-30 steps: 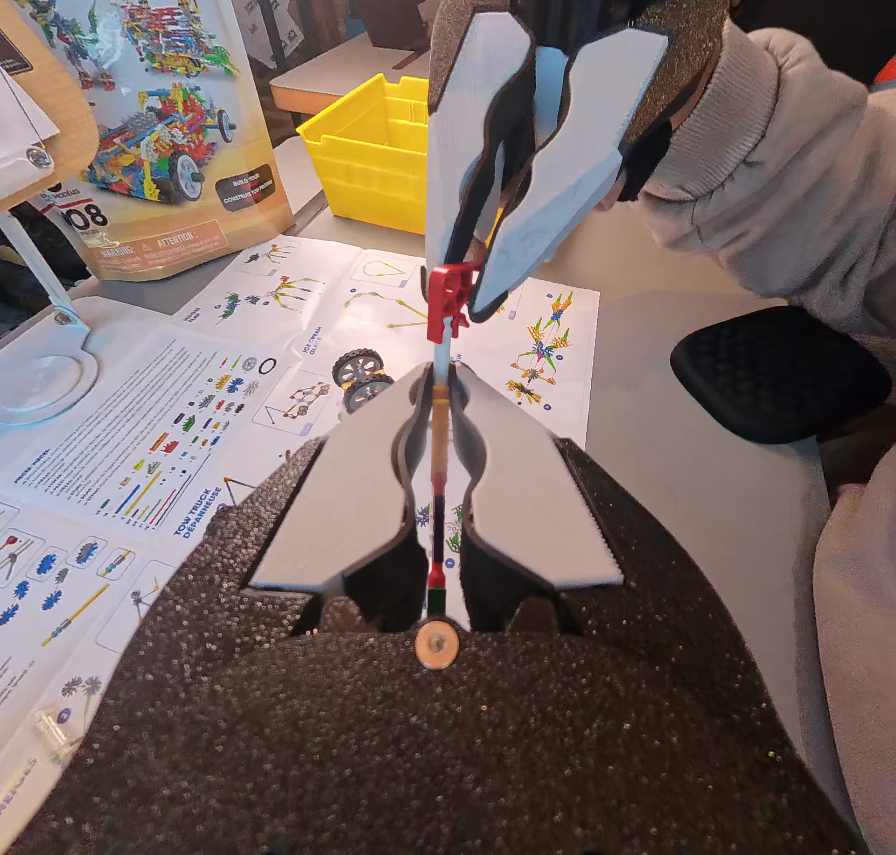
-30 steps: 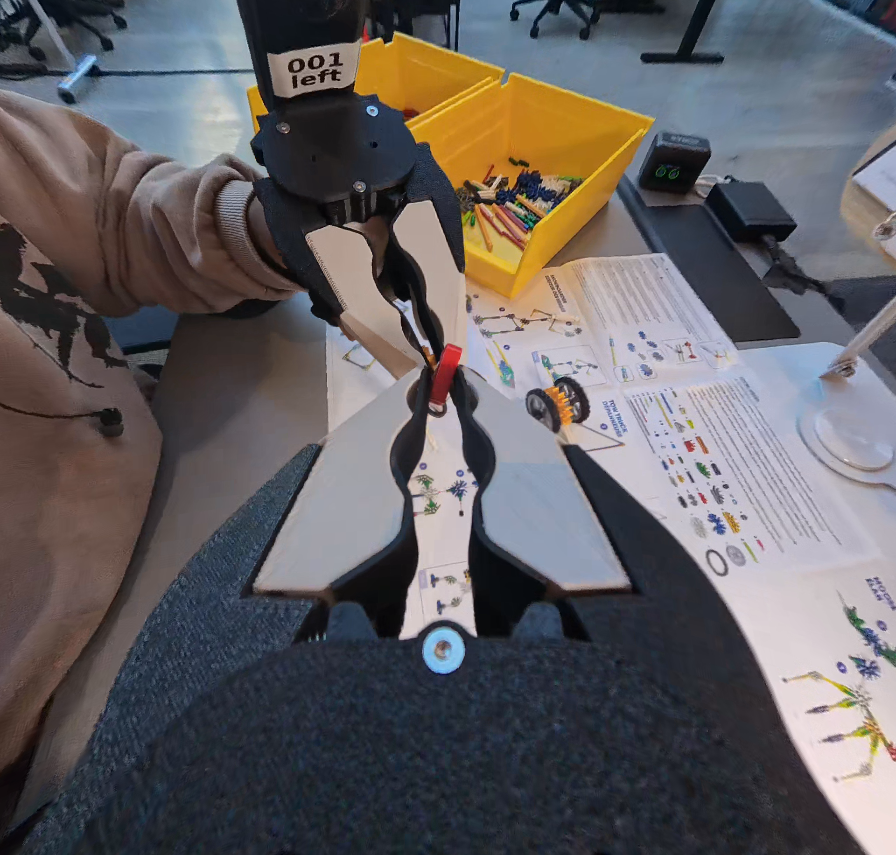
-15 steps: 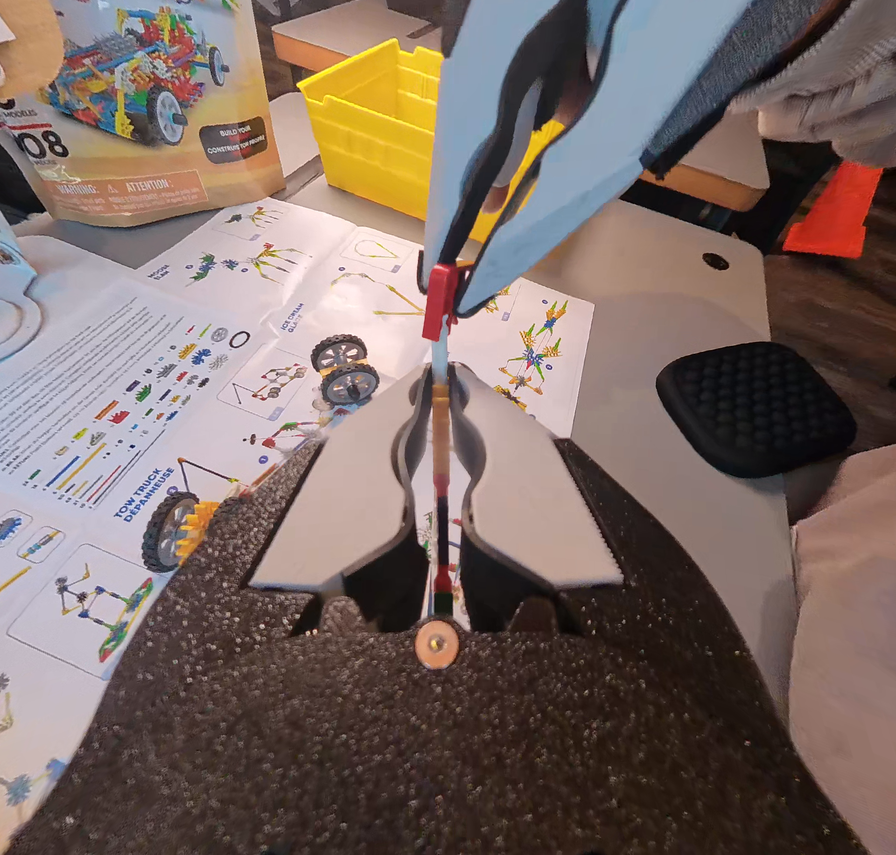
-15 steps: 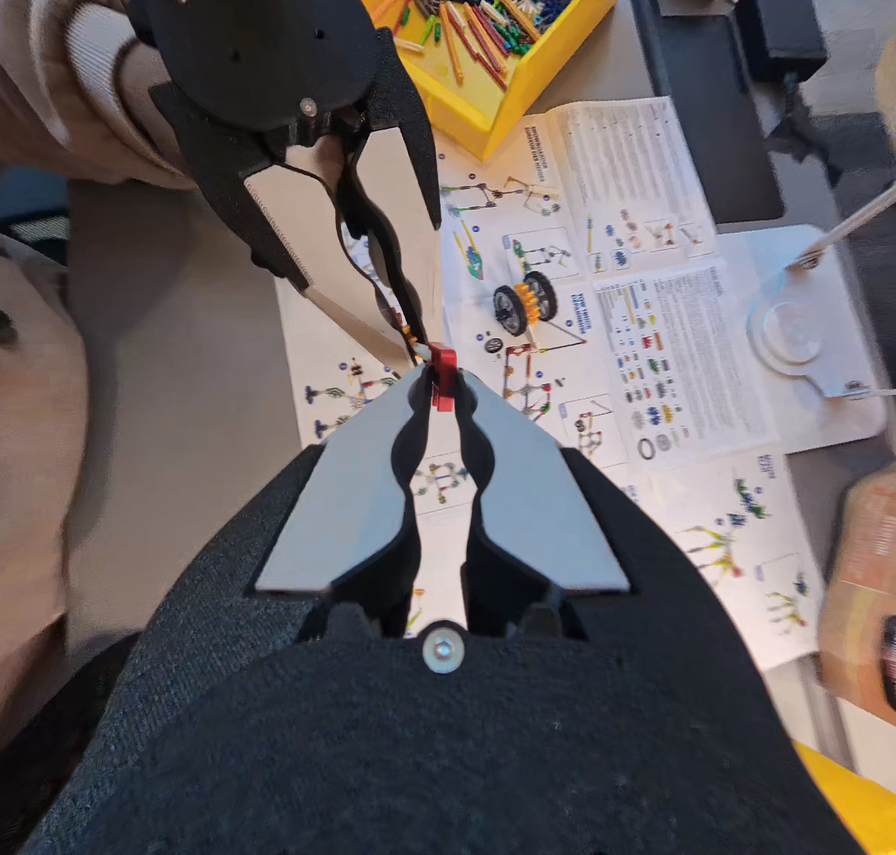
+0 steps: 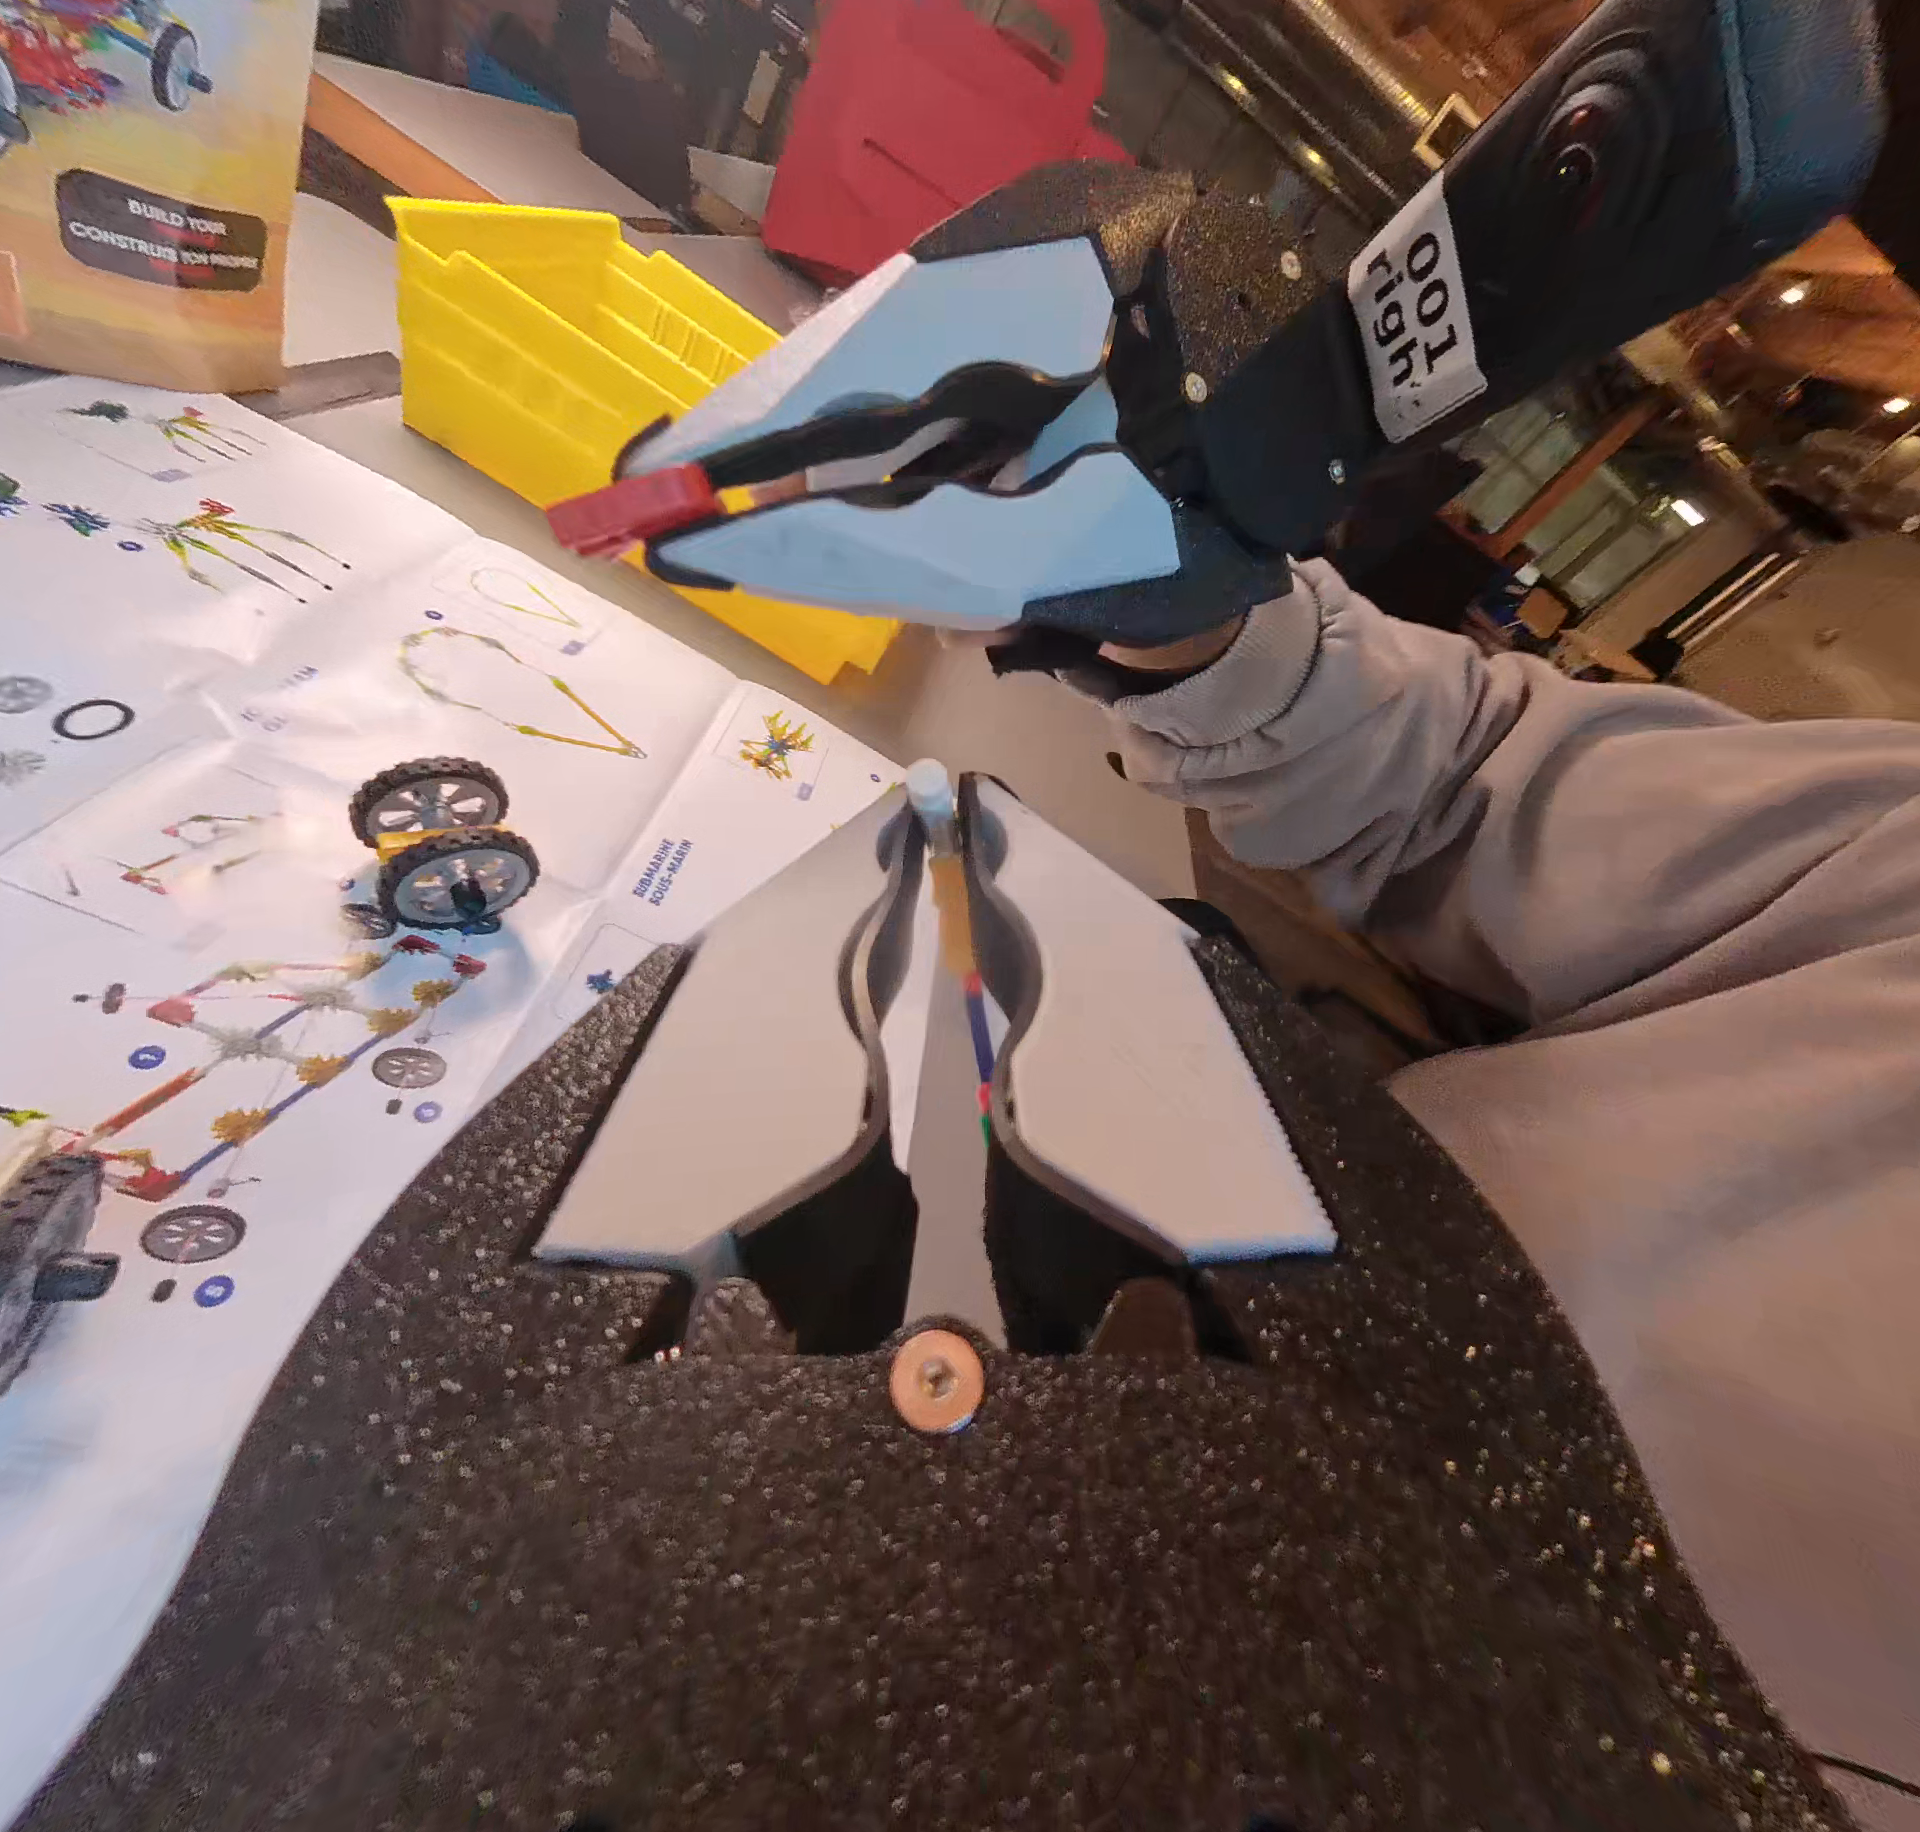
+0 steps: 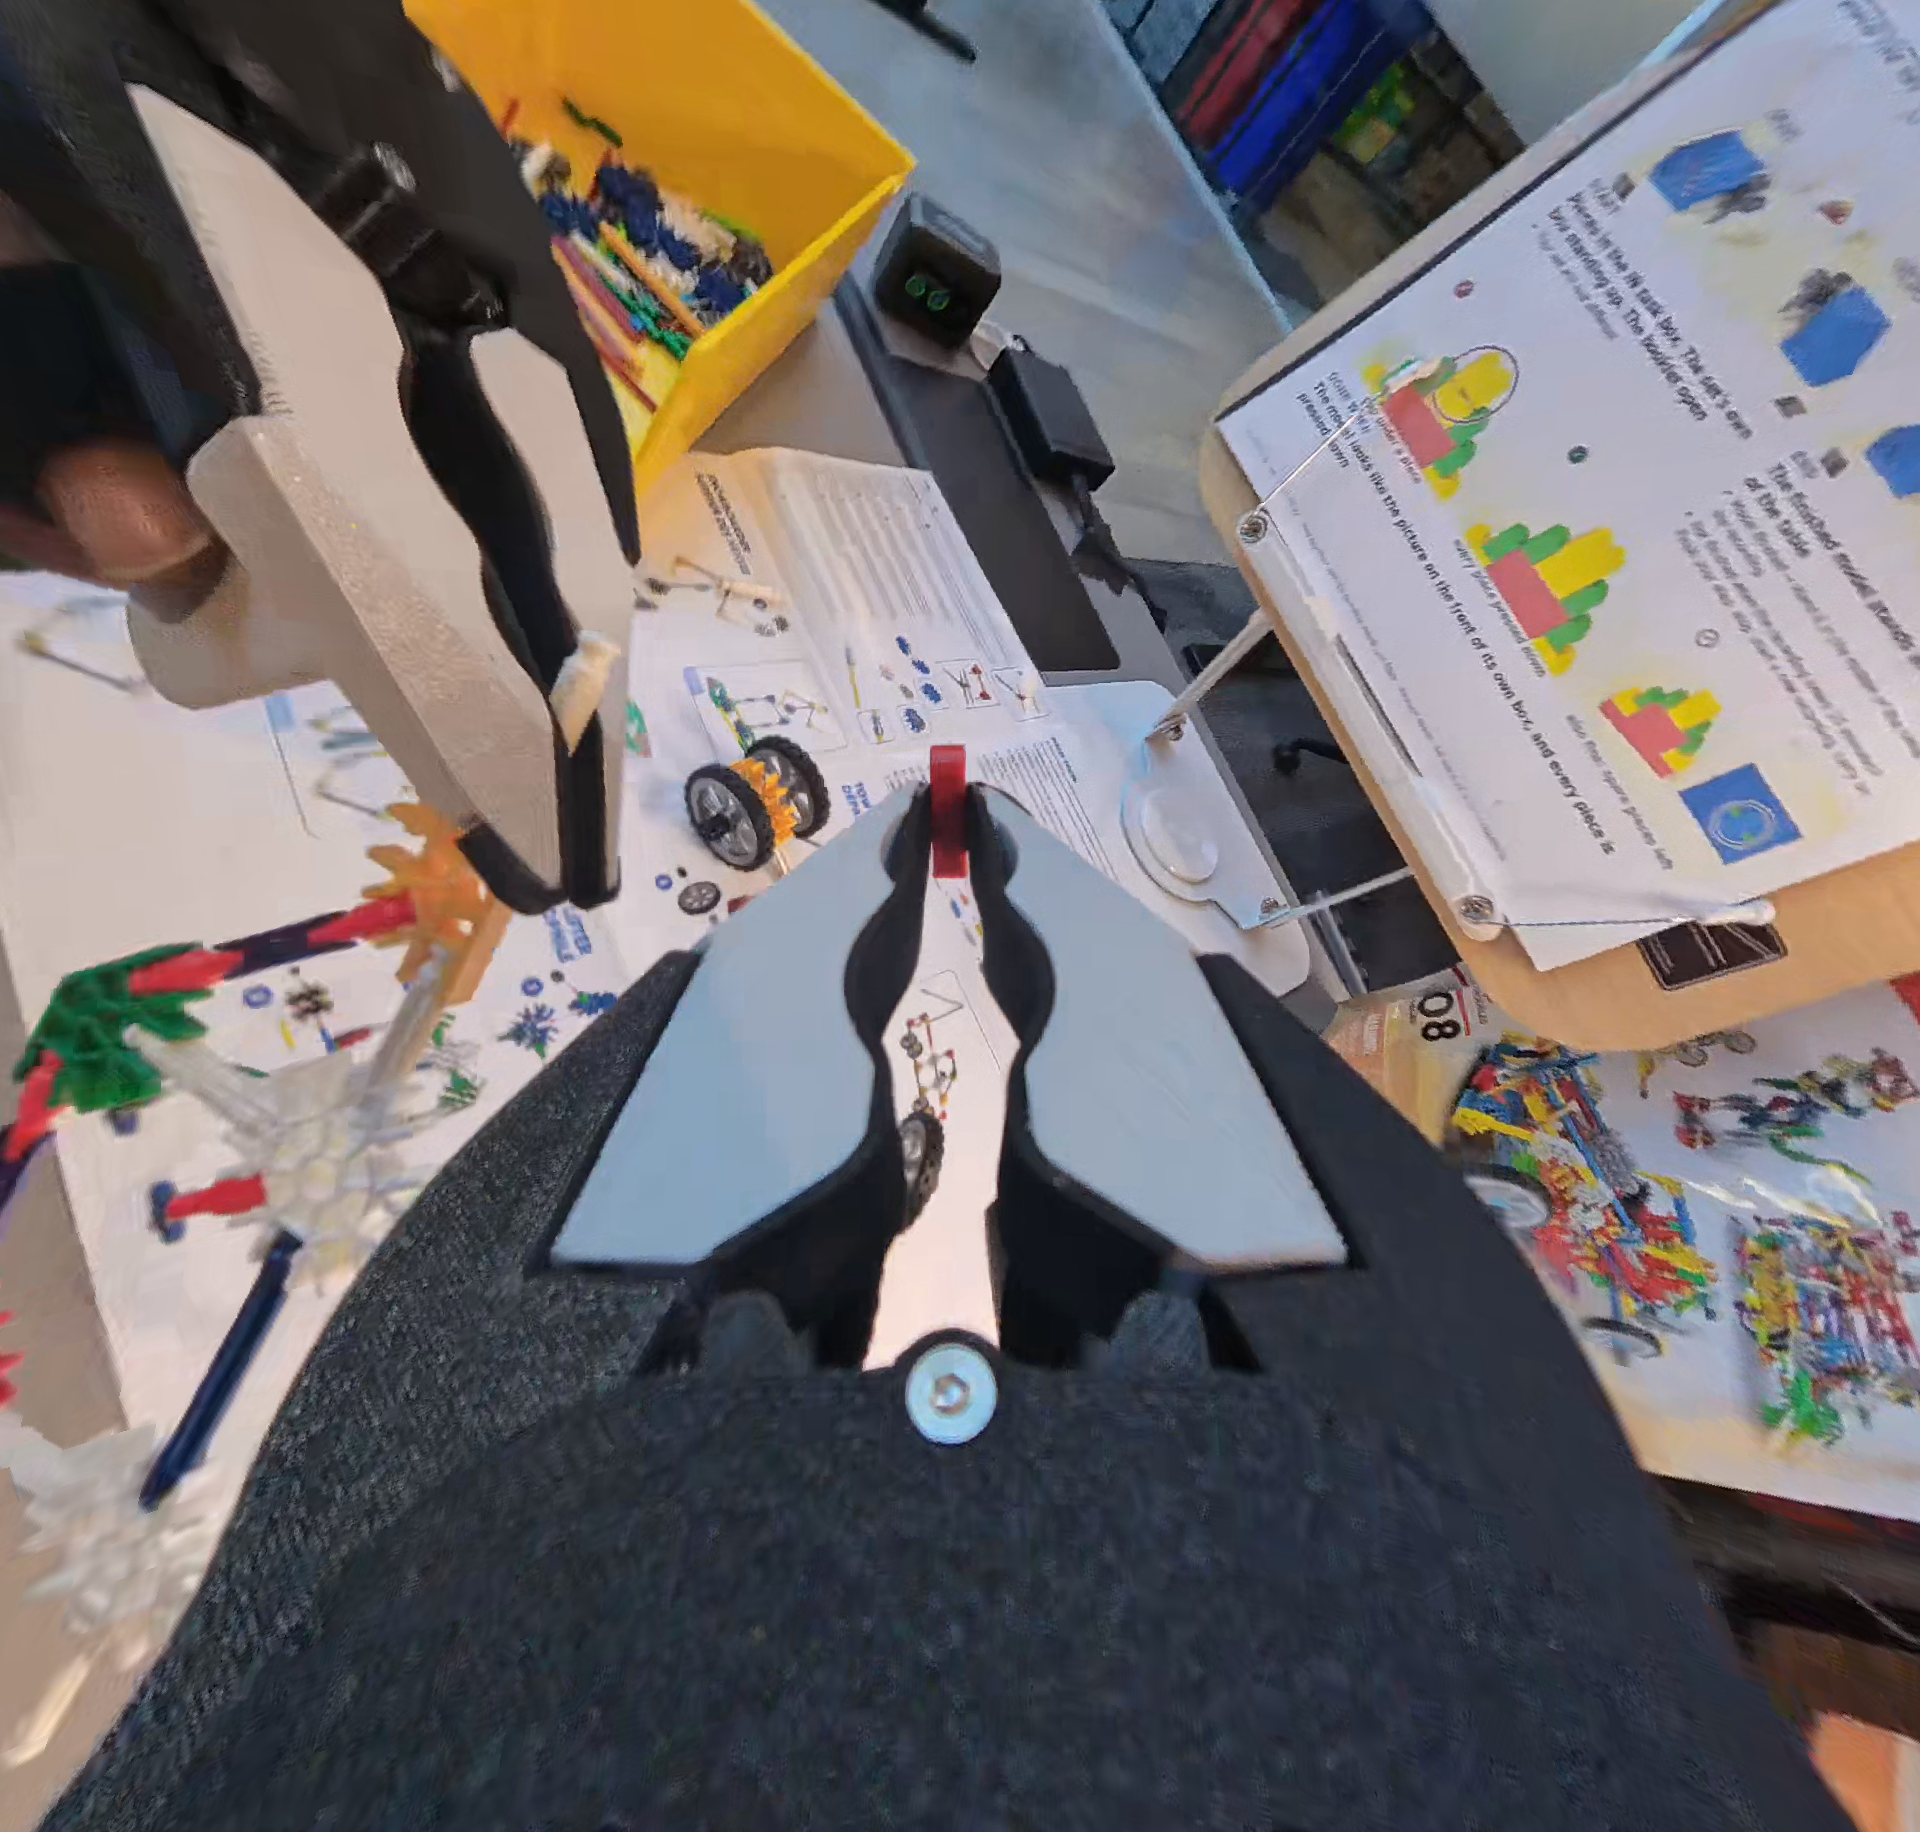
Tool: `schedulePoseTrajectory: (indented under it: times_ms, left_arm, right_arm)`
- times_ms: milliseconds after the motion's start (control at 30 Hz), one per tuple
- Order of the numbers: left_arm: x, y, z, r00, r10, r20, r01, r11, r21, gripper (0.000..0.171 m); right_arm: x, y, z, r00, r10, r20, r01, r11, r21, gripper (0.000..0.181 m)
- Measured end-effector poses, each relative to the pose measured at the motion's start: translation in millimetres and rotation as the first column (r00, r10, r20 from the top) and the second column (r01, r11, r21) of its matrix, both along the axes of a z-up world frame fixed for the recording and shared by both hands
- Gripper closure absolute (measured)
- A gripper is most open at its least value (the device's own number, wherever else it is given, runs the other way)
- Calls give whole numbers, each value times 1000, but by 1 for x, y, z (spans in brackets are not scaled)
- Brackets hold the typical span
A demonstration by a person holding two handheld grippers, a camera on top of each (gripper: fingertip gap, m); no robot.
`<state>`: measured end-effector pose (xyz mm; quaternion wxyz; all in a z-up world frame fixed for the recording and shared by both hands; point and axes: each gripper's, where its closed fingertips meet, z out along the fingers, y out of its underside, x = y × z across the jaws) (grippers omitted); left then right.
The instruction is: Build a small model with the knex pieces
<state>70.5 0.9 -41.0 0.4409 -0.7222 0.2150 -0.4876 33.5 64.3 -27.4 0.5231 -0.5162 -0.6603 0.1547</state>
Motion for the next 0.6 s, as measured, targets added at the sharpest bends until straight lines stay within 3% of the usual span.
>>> schedulePoseTrajectory:
  times_ms: [100,233,467,600]
  left_arm:
    - [-9,7,-18,998,14,-55,-16,999,-31,168]
    - [-16,16,-46,996,7,-87,-16,995,-100,168]
    - [-34,18,-68,967,-5,-255,-3,999,-32,157]
    - [-46,14,-74,931,-17,-364,26,999,19,151]
  right_arm:
    - [3,-7,5,995,19,-94,-31,991,-130,177]
    - [3,-39,4,970,117,-212,-177,940,-291,177]
    - [6,-66,-19,923,126,-365,-323,770,-550,177]
    - [7,-62,-36,917,102,-387,-330,737,-590,176]
